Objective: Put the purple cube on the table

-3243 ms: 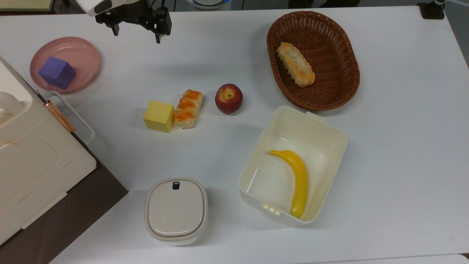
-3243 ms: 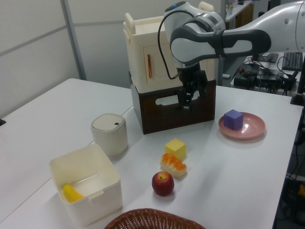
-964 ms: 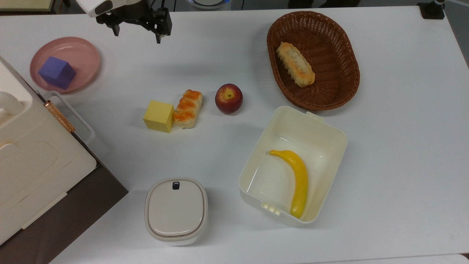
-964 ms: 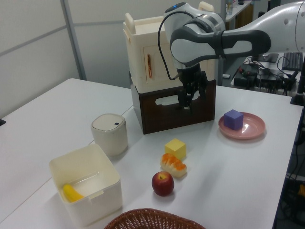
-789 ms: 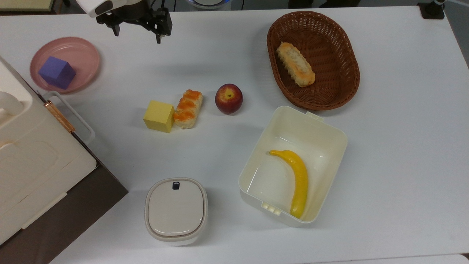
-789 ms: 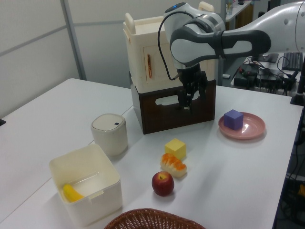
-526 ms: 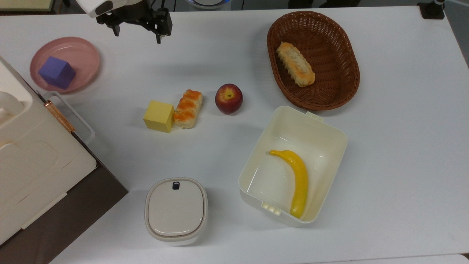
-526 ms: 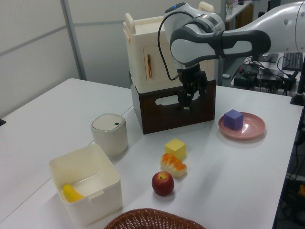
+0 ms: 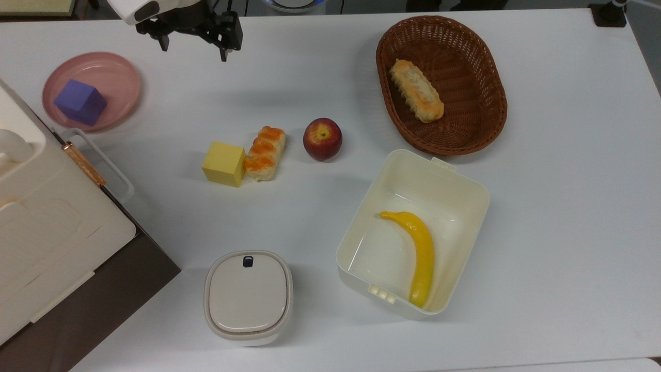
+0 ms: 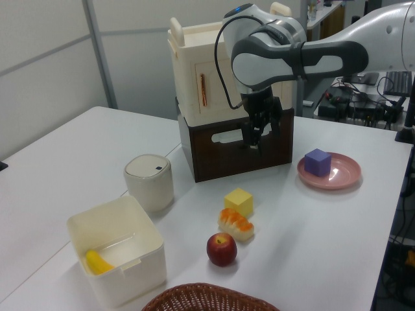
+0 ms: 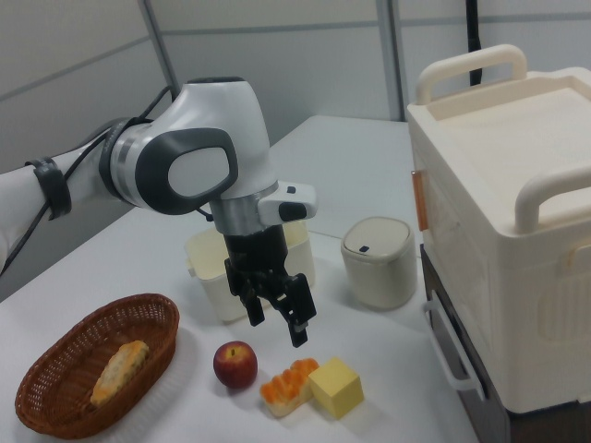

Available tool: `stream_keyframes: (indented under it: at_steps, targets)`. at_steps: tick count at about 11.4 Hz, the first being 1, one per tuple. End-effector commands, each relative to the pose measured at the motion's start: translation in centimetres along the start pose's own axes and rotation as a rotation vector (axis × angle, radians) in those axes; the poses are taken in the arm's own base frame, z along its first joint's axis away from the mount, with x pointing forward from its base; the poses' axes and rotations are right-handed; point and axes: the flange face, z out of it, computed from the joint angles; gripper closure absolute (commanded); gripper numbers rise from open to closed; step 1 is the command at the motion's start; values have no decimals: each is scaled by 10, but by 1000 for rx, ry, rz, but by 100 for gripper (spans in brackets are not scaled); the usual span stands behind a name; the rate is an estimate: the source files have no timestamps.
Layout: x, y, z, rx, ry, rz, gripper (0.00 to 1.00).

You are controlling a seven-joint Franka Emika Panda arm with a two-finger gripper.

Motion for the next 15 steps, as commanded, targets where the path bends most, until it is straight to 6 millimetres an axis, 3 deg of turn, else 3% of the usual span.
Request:
stream_keyframes:
  at_steps: [1,15]
  targets:
    - [-6,-2,1,-19,-24,-10,0]
    - [-8,-3,4,-18,-42,-18,0]
